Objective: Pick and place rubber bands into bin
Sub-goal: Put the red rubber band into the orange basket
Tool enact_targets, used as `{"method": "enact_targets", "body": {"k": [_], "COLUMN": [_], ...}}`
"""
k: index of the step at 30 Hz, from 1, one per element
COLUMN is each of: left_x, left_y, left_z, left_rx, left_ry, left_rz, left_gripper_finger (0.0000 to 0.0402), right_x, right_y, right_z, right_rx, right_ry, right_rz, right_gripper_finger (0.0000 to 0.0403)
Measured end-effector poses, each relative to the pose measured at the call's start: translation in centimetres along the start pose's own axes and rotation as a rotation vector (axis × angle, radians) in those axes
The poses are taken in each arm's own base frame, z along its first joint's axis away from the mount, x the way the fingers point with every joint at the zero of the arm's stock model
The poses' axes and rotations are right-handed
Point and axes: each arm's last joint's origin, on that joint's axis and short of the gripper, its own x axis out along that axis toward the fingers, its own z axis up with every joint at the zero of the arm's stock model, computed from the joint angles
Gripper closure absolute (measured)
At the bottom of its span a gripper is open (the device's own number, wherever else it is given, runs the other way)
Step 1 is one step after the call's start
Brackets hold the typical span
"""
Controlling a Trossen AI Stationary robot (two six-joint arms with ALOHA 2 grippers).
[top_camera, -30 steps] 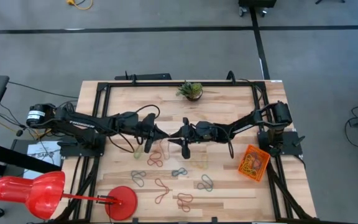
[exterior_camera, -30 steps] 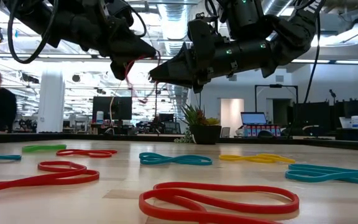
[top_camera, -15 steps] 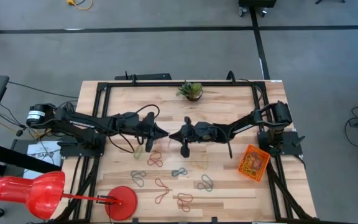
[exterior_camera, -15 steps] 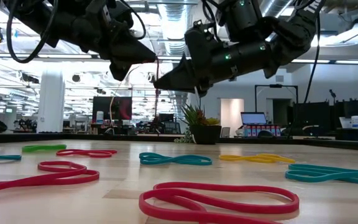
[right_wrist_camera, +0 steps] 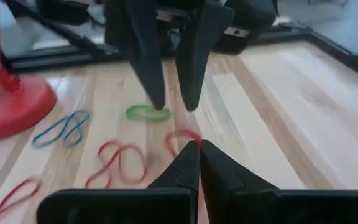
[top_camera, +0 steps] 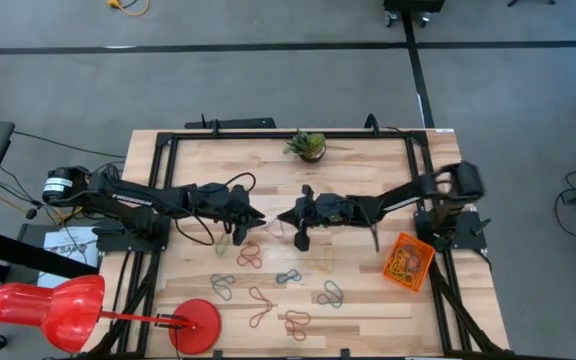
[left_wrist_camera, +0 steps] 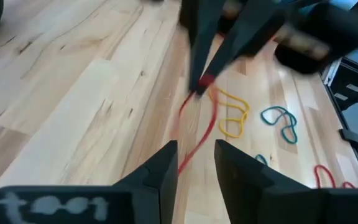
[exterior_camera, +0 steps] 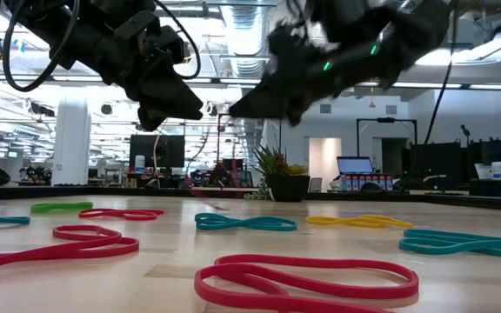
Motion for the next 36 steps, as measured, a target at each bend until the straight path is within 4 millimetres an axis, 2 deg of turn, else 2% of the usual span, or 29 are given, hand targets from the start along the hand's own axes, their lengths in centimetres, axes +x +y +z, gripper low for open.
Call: {"method": "enact_targets", "body": {"k": [4, 8, 14, 19, 24, 28, 31, 36], "left_x": [0.0, 0.0, 0.0, 0.0, 0.0, 0.0, 0.0, 0.0], "left_y": [0.0, 0.1, 0.1, 0.2, 0.3, 0.3, 0.3, 0.3], "left_z": [0.0, -0.2, -0.4, -0.4, -0.4, -0.3, -0.3, -0.4], "left_rx": [0.001, 0.003, 0.027, 0.064, 0.066, 0.104, 0.128, 0.135], "left_ry": [0.001, 0.017, 0.041, 0.035, 0.024, 0.023, 0.024, 0.025], "left_rz": [0.0, 0.006, 0.015, 0.029, 0.071, 0.078, 0.078, 0.078], "left_gripper_finger": [0.0306, 0.0306, 0.0306, 0.0306, 0.0306, 0.0306, 0.0306, 0.0306], "right_x": [-4.9, -11.0, -19.2, -23.9, -27.0, -28.3, -28.5, -27.9], "right_y": [0.8, 2.4, 4.9, 5.6, 6.1, 7.1, 8.2, 9.4], "right_z": [1.9, 2.4, 0.8, -0.6, -2.3, -3.4, -3.9, -4.5], "right_rx": [0.064, 0.236, 0.501, 0.7, 0.873, 0.933, 0.931, 0.897], "right_ry": [0.18, 0.368, 0.631, 0.764, 0.928, 1.108, 1.173, 1.168], "right_rz": [-0.062, -0.099, -0.175, -0.324, -0.556, -0.709, -0.733, -0.713], "right_gripper_finger": [0.0402, 0.0402, 0.0402, 0.0402, 0.0402, 0.0402, 0.0402, 0.0402]}}
